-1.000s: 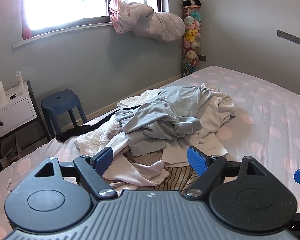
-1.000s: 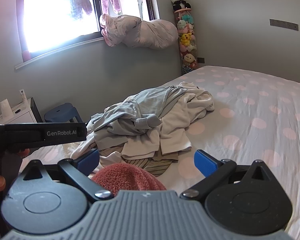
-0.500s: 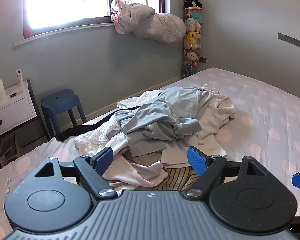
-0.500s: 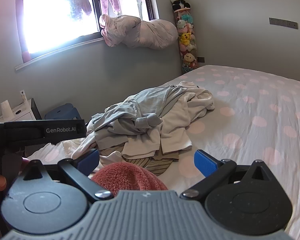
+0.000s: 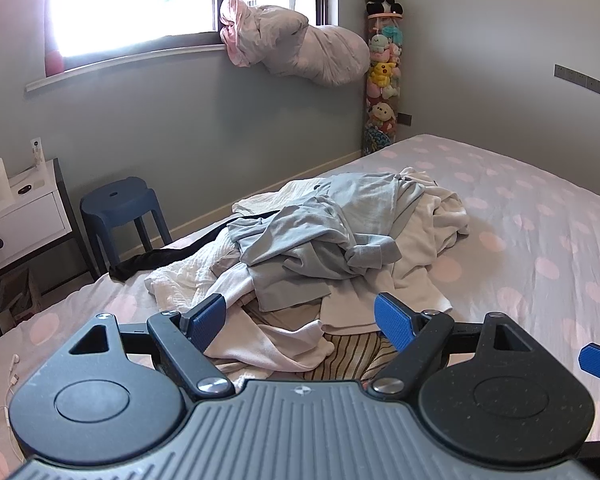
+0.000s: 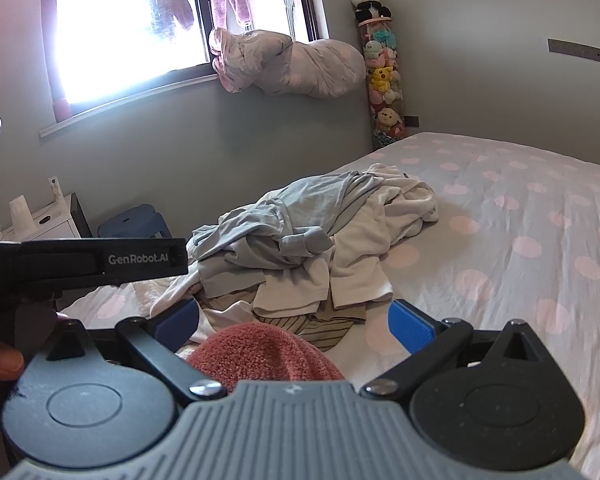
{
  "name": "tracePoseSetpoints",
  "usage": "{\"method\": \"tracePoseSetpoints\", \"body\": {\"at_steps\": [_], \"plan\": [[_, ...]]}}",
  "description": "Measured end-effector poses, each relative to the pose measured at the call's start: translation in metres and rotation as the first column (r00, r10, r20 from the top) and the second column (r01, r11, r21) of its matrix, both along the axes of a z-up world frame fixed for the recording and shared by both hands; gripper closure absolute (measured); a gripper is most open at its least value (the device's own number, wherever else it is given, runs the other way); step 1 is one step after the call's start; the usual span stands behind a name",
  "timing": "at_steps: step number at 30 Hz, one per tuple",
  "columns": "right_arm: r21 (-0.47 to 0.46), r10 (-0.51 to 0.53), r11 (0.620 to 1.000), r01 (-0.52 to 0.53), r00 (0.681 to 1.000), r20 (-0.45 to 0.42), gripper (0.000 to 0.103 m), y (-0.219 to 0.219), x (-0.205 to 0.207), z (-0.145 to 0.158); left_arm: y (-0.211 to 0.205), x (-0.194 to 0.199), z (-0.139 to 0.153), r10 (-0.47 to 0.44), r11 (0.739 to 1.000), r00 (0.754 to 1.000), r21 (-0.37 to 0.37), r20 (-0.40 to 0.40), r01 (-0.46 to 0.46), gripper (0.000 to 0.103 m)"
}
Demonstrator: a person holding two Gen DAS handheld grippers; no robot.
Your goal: Fold clothes
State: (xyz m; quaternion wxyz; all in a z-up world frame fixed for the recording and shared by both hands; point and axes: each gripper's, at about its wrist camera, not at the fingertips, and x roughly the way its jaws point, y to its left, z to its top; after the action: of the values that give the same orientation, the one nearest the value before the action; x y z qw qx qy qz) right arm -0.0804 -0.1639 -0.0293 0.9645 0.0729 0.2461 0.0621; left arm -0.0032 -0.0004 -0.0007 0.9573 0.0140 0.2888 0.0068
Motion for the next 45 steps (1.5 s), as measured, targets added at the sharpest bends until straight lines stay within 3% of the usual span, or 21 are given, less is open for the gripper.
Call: {"method": "tracePoseSetpoints", "body": {"at_steps": [7,45], "plan": [[-0.032,0.008,0.999,-0.007,1.000,0.003,0.001,0.0029,0.0009,-0.0001,-0.0013,0.0005,-0.0010,0.000,1.000,1.000,0.000,-0.003,0.000,0.022],[-0.011,0.031,0.999,-0.031,0.999,-0.006,0.001,0.0062,0.0083,-0.0019,0.0029,0.0045,-0.0043,0.009,1.000,1.000,0.007,-0.014,-0.009,0.022]]}}
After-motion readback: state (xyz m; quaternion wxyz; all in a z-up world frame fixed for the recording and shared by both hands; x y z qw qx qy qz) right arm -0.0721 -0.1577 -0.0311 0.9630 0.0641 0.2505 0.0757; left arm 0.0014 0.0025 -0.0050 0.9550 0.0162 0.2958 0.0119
